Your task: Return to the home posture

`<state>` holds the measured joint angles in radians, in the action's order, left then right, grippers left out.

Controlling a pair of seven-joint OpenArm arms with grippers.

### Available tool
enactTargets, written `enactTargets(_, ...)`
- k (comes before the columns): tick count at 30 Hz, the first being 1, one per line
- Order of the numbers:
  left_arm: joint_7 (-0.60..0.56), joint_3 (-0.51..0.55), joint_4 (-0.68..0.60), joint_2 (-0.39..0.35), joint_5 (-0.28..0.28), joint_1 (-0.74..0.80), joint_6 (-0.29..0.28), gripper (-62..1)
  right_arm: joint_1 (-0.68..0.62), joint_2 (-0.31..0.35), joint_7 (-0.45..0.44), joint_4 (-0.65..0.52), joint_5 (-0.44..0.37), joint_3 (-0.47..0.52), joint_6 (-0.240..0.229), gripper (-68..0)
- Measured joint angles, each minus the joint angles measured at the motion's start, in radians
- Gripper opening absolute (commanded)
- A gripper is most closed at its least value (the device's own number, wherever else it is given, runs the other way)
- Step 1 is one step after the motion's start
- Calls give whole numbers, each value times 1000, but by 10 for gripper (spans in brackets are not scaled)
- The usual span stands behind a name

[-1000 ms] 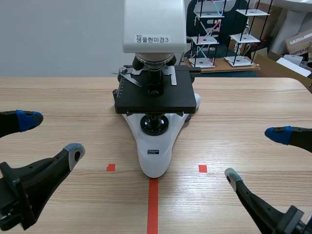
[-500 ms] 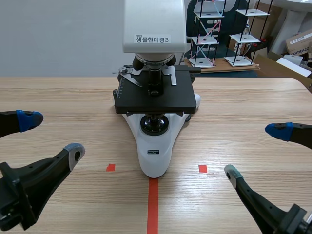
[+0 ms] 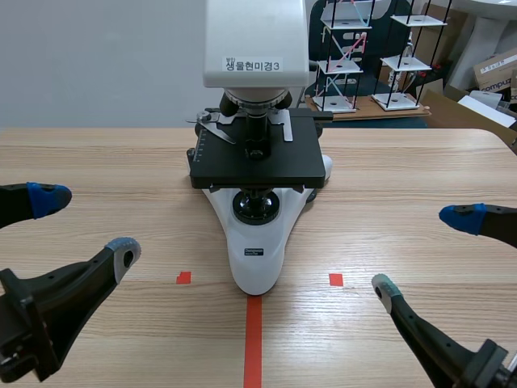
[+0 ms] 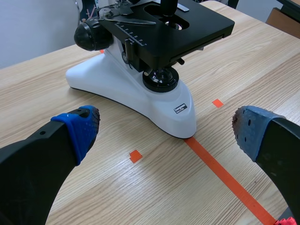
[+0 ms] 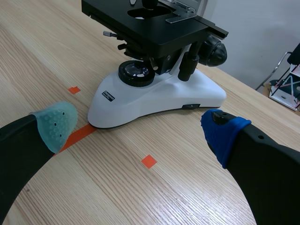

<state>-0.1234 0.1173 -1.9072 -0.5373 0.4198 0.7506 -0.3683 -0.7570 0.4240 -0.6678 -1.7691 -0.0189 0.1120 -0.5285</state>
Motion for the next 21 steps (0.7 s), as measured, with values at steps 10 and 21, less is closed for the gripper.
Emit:
enactTargets(10, 0, 0, 0, 0, 0, 0, 0, -13, 0, 0, 3, 0, 0, 0, 0, -98)
enactTargets(21, 0, 0, 0, 0, 0, 0, 0, -13, 0, 0, 19, 0, 0, 0, 0, -98)
